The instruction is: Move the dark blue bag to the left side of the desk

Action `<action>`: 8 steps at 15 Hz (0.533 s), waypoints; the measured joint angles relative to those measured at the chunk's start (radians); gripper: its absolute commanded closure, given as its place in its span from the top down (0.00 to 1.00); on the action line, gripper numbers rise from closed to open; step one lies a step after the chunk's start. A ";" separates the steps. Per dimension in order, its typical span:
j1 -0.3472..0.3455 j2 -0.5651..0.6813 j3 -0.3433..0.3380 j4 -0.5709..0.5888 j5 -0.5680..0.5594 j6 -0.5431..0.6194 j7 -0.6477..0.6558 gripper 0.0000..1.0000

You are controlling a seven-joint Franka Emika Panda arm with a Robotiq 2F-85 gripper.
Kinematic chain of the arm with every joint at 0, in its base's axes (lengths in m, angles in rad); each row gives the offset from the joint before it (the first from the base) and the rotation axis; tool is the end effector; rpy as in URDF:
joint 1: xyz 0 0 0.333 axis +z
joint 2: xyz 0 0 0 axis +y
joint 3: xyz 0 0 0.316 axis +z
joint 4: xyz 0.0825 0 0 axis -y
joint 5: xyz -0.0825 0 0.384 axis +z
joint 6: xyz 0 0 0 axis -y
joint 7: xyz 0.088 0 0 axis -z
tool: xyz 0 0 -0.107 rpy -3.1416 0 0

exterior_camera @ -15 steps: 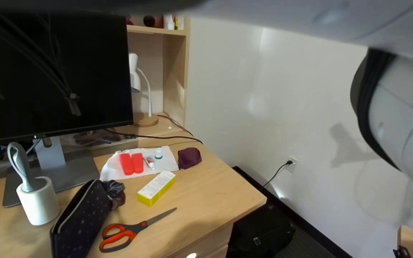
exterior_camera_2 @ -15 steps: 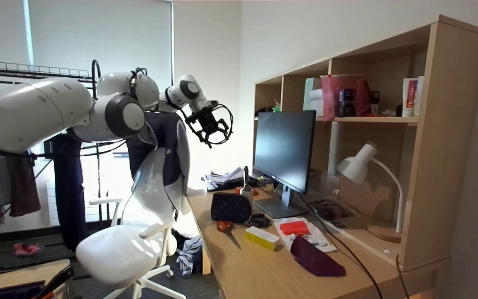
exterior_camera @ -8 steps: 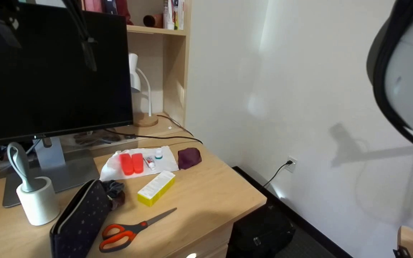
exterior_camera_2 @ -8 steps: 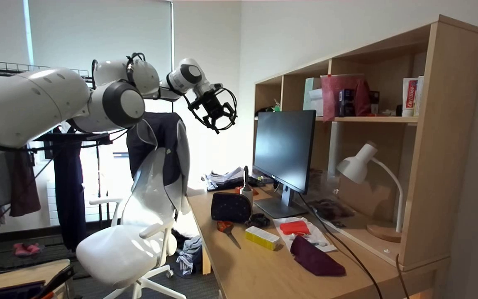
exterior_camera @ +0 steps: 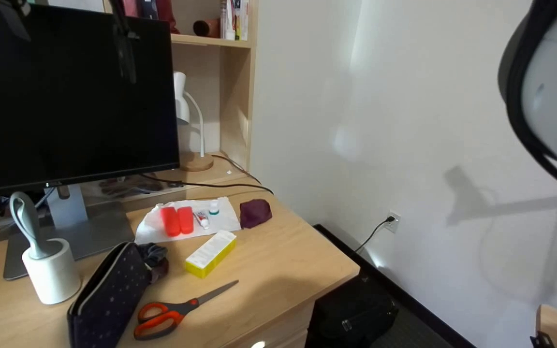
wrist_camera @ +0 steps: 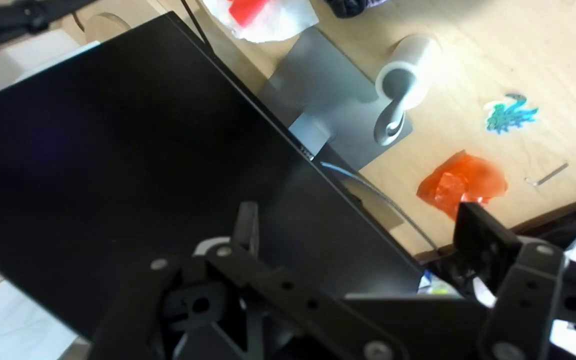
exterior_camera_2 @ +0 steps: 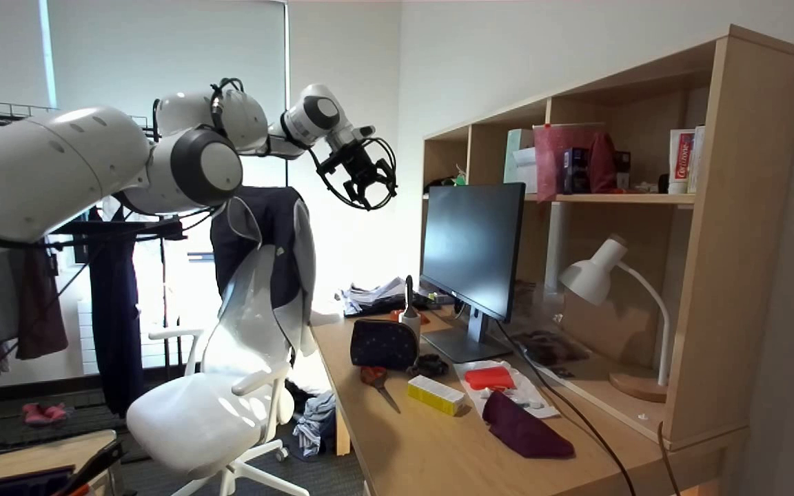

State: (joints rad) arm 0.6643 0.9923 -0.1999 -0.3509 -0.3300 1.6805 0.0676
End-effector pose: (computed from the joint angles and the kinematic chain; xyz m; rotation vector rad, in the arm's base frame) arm 0.6616 0.4142 0.5465 2.6146 0.6597 0.6693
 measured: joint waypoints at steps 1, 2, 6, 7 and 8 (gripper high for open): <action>-0.012 -0.022 0.000 0.002 0.000 0.001 0.030 1.00; -0.025 -0.047 0.000 0.003 0.001 0.000 0.059 1.00; -0.088 -0.150 0.005 0.004 0.012 0.004 0.159 1.00; -0.105 -0.170 0.009 0.004 0.017 0.011 0.184 1.00; -0.120 -0.186 0.014 0.004 0.021 0.022 0.208 1.00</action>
State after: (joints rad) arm 0.5440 0.8060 -0.1858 -0.3466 -0.3092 1.7024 0.2761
